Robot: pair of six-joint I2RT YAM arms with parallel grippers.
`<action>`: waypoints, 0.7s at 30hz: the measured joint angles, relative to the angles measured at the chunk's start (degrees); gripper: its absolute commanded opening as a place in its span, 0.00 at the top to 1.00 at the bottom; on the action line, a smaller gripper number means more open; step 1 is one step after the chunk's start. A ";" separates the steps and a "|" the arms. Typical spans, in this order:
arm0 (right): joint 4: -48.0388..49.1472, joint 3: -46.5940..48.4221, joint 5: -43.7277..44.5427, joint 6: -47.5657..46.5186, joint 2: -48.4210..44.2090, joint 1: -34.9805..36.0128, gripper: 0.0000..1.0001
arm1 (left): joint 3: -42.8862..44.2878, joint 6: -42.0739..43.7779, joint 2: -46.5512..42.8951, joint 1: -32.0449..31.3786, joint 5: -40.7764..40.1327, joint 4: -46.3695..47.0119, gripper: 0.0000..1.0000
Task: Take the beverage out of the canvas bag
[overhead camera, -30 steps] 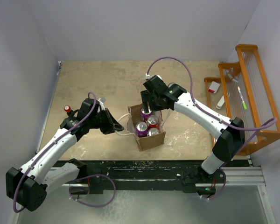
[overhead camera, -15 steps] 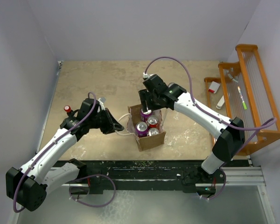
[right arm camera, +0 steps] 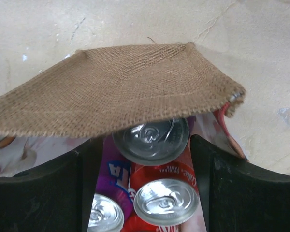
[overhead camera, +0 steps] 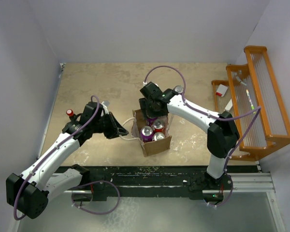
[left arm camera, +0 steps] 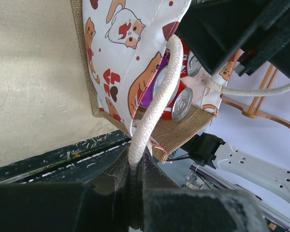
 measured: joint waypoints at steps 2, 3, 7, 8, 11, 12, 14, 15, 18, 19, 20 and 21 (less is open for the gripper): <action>0.20 0.02 1.07 0.55 1.27 0.17 0.23 | 0.00 -0.28 0.00 0.00 -0.07 -0.02 1.00; 0.24 0.04 1.57 0.79 1.88 0.26 0.23 | 0.00 -0.37 -0.04 0.00 -0.20 -0.02 1.00; 0.68 0.44 2.97 1.57 4.15 0.55 0.22 | 0.00 -0.39 -0.37 0.00 -0.48 -0.07 1.00; 0.83 0.46 3.10 1.75 4.57 0.57 0.22 | 0.00 -0.39 -0.44 0.00 -0.52 -0.07 1.00; 1.05 0.48 3.52 2.14 5.29 0.68 0.22 | 0.00 -0.42 -0.61 0.00 -0.70 -0.11 1.00; 1.09 0.48 3.63 2.16 5.35 0.70 0.23 | 0.00 -0.42 -0.68 0.00 -0.72 -0.13 1.00; 1.27 0.48 3.98 2.23 5.53 0.70 0.24 | 0.00 -0.44 -0.81 0.00 -0.81 -0.20 1.00; 1.31 0.48 4.20 2.23 5.60 0.72 0.26 | -0.02 -0.42 -0.85 0.00 -0.83 -0.22 1.00; 1.27 0.48 4.81 2.12 5.64 0.74 0.38 | -0.04 -0.44 -0.96 0.00 -0.83 -0.22 1.00; 1.27 0.48 4.85 2.08 5.64 0.74 0.44 | -0.02 -0.44 -0.96 0.00 -0.85 -0.22 1.00; 1.27 0.48 4.87 2.03 5.64 0.74 0.48 | -0.02 -0.44 -0.96 0.00 -0.85 -0.22 1.00; 1.27 0.48 4.87 1.97 5.62 0.74 0.52 | -0.04 -0.44 -0.96 0.00 -0.85 -0.24 1.00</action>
